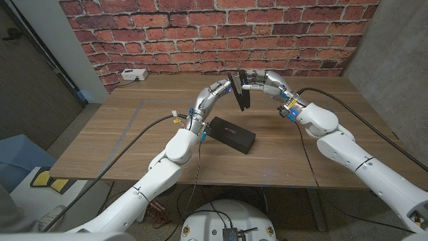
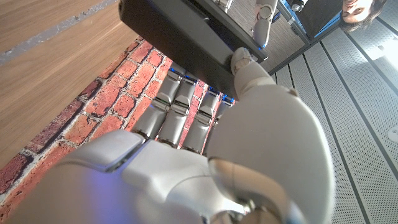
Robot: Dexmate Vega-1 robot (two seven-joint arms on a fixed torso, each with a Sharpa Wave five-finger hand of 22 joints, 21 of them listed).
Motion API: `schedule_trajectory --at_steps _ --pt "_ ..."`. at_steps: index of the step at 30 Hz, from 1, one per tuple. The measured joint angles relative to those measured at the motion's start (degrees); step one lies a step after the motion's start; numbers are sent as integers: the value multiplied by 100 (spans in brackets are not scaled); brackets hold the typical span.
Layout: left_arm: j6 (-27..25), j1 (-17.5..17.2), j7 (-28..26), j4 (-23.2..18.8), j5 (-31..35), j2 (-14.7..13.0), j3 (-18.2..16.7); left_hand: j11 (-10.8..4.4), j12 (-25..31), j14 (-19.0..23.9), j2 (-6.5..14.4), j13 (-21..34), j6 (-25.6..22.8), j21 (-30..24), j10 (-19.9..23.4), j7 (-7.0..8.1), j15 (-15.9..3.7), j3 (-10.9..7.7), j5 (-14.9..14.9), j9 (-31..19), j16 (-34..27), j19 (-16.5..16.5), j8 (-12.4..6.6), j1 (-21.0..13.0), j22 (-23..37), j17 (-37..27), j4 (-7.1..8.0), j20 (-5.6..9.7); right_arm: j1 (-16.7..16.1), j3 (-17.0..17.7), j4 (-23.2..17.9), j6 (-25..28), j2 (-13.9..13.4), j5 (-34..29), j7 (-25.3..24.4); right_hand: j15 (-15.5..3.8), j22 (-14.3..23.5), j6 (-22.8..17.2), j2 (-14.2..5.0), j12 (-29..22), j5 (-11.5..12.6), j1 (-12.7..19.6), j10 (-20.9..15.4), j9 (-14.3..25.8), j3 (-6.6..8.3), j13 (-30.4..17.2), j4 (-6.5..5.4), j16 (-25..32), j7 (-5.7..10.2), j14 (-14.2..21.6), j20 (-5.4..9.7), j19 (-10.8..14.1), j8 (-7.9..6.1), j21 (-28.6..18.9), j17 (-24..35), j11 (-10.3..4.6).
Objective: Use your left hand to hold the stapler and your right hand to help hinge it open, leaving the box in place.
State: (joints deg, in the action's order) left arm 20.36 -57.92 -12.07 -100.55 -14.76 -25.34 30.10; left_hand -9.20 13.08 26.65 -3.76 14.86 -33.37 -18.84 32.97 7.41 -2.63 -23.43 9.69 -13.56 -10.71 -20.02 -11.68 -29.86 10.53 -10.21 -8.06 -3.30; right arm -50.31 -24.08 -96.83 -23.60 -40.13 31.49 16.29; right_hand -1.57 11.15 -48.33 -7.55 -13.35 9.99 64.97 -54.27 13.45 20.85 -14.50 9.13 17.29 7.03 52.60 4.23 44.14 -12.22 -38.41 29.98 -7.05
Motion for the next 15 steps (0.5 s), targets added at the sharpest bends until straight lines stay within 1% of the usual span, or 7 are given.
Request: schedule_trajectory --at_steps 4,6,9,11,13,14,15 --pt "49 -31 -16 12 -12 24 0 4 47 51 17 20 -72 0 52 -6 -20 0 0 0 0 0 -38 17 0 -9 0 0 2 -2 16 39 9 70 43 0 0 0 0 0 0 0 0 0 0 0 0 -1 0 0 0 0 0 -13 14 0" --pt "68 -48 -19 18 -17 34 -1 -21 49 51 48 20 -145 0 79 -18 -21 -7 0 0 -11 0 -47 43 0 -9 8 0 3 -3 26 54 12 85 55 -1 0 0 0 0 -1 0 0 0 0 0 0 -19 0 0 0 0 0 -60 185 0" --pt "90 -58 -29 23 -23 44 -2 7 61 102 131 20 -144 0 111 -16 -13 -38 0 0 -34 -8 -47 -40 0 -9 33 8 3 -4 39 66 16 98 61 -1 0 0 0 0 -2 0 0 0 17 0 17 -24 0 -1 0 0 0 -74 218 0" --pt "105 -70 -41 34 -32 59 -6 21 71 123 167 20 -146 0 155 -13 -10 -59 0 22 -34 -34 -47 -15 0 -8 12 34 3 -4 46 79 18 116 63 -1 0 0 0 0 -2 0 0 0 17 0 17 -32 0 -1 1 -1 1 -75 231 0" --pt "129 -80 -53 50 -44 79 -10 11 70 131 197 20 -216 0 174 -28 -2 -81 0 26 -34 -37 -47 15 0 -8 33 31 4 -5 50 89 19 121 64 -2 -1 0 0 0 -3 0 -1 0 17 0 17 -27 0 -1 20 -21 2 -75 231 1" --pt "151 -86 -62 65 -60 96 -11 31 85 145 205 20 -217 0 194 -29 -16 -81 0 26 -34 -59 -54 23 0 -8 33 15 4 -4 55 94 20 124 64 -2 -1 0 0 0 -3 0 -1 0 17 0 17 -22 0 -1 20 -21 3 -75 231 1" --pt "168 -90 -66 74 -71 107 -12 49 91 187 207 20 -225 0 212 -37 -13 -79 0 26 -34 -78 -81 25 0 -8 35 34 4 -4 57 99 20 126 64 -2 -1 0 0 0 -4 0 -1 0 17 0 17 -11 0 -2 20 -21 4 -89 231 1"
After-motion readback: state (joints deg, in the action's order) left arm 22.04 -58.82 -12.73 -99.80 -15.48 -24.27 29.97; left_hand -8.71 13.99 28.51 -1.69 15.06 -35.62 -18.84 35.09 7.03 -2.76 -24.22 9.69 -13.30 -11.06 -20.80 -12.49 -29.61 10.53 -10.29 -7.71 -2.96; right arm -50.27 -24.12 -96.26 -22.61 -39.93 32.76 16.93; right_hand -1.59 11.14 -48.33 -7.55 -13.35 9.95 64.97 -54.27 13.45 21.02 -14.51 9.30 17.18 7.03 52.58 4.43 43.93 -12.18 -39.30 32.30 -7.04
